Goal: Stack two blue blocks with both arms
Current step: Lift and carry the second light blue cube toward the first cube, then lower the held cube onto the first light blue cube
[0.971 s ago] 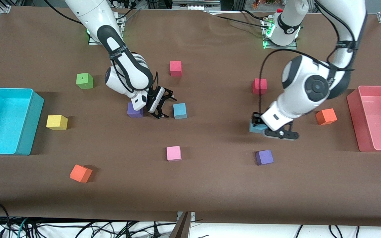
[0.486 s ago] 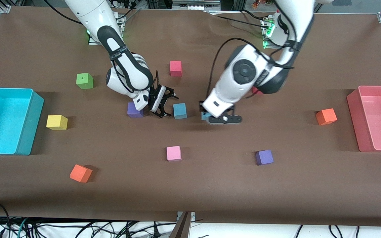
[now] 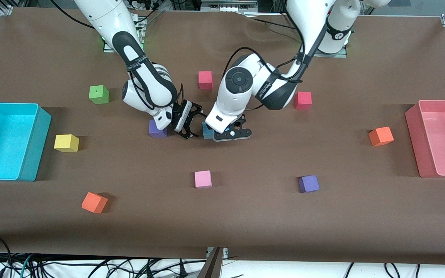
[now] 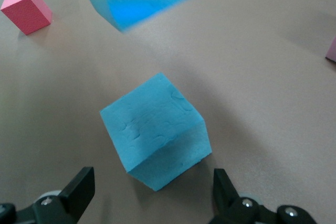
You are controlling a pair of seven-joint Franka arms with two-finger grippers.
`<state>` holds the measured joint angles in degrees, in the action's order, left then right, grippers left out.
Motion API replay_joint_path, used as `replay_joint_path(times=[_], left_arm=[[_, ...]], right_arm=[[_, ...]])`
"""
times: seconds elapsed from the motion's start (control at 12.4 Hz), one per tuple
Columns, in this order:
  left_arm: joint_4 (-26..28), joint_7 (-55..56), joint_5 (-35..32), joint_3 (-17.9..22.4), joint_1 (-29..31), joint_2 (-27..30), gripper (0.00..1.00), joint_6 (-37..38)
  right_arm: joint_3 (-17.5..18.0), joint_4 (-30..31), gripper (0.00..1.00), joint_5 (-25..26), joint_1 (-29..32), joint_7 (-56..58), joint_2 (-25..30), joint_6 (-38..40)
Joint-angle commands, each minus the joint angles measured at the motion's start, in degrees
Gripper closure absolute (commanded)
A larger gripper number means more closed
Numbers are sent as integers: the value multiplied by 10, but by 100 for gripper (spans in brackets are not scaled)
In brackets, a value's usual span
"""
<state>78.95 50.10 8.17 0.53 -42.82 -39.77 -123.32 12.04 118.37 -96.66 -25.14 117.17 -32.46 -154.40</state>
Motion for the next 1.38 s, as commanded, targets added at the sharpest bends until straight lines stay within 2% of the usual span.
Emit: replay_joint_path(times=[0.0,1.05,1.13,1.21,1.3], left_arm=[[-74,40,7,30,-35,-56,100,16],[-64,70,5,30,-65,-61,100,14],[-64,69,6,30,-65,-61,93,14],[-62,69,6,30,-65,-62,76,15],[-58,70,6,30,-65,-62,68,14]], right_arm=[[-4,-4,0,-16,-4,17,-3,7],[-4,-4,0,-16,-4,17,-4,7],[-4,-4,0,-16,-4,17,-4,7],[-4,-4,0,-16,-4,17,-4,7],[-4,-4,0,-16,-4,17,-4,7]])
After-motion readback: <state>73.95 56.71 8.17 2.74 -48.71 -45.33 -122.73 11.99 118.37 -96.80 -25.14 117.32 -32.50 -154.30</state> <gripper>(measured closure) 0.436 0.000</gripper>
